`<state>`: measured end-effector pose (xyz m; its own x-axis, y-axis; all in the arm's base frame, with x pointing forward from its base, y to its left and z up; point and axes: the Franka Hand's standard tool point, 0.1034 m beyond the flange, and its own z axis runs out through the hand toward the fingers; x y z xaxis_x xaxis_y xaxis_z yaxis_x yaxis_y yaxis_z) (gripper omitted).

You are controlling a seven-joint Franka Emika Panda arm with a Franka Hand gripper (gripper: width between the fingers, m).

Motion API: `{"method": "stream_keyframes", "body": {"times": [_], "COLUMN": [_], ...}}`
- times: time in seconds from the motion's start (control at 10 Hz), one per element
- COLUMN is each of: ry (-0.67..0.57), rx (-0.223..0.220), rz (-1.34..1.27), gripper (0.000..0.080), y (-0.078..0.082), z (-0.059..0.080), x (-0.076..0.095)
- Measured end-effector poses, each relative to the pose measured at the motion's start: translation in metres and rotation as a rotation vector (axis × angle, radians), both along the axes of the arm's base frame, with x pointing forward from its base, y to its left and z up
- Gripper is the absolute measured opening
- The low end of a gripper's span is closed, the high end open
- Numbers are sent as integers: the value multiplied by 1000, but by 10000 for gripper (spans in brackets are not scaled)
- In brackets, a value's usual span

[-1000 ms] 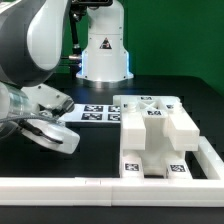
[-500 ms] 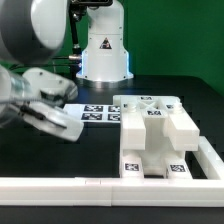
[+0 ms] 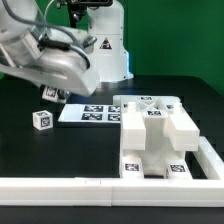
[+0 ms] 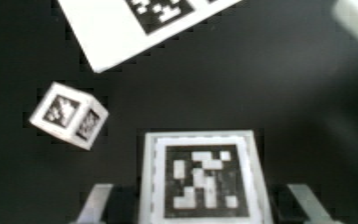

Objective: Assemble chair

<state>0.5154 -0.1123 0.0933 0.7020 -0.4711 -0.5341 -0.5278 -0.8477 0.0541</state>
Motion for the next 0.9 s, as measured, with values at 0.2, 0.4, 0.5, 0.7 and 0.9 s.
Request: {"method": "stream_keyframes", "body": {"times": [0.2, 0.4, 0.5, 0.7, 0.9], "ry": [-129, -285, -394, -605, -695], "rx": [-53, -78, -105, -158, -193], "rz": [17, 97, 138, 218, 215], "gripper": [281, 281, 281, 281, 281], "y": [9, 45, 57, 86, 87], "z": [5, 44, 68, 85, 79], "x": [9, 23, 38, 43, 45]}}
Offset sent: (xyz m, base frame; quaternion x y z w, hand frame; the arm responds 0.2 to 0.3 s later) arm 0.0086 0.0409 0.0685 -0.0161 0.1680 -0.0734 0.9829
